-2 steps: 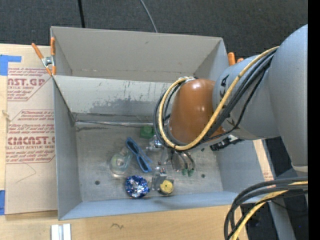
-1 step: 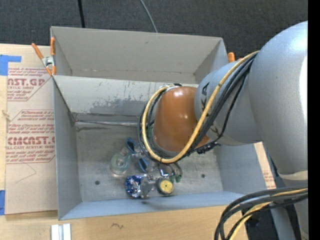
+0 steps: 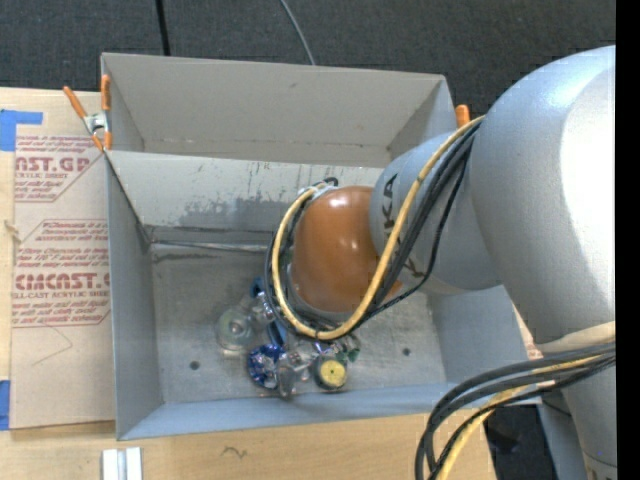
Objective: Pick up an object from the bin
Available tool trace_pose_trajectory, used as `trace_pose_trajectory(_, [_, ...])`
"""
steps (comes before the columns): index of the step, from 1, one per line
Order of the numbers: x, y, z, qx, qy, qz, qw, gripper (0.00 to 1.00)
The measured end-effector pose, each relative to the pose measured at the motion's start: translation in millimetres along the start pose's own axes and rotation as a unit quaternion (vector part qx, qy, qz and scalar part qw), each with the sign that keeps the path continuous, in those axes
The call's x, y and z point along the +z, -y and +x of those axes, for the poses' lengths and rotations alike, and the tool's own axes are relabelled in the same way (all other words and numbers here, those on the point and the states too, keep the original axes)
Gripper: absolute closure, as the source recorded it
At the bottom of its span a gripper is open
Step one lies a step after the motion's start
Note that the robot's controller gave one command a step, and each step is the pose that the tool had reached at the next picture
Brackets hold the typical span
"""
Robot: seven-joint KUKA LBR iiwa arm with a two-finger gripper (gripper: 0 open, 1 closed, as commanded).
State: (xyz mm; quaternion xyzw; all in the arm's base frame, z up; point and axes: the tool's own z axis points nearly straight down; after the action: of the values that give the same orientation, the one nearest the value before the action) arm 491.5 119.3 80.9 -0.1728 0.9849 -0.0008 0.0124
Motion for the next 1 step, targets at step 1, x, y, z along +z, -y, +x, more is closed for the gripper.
trace_pose_trajectory(1, [-0.4,-1.0,-1.0,-0.001,0.0011,-0.001,1.0,1.0])
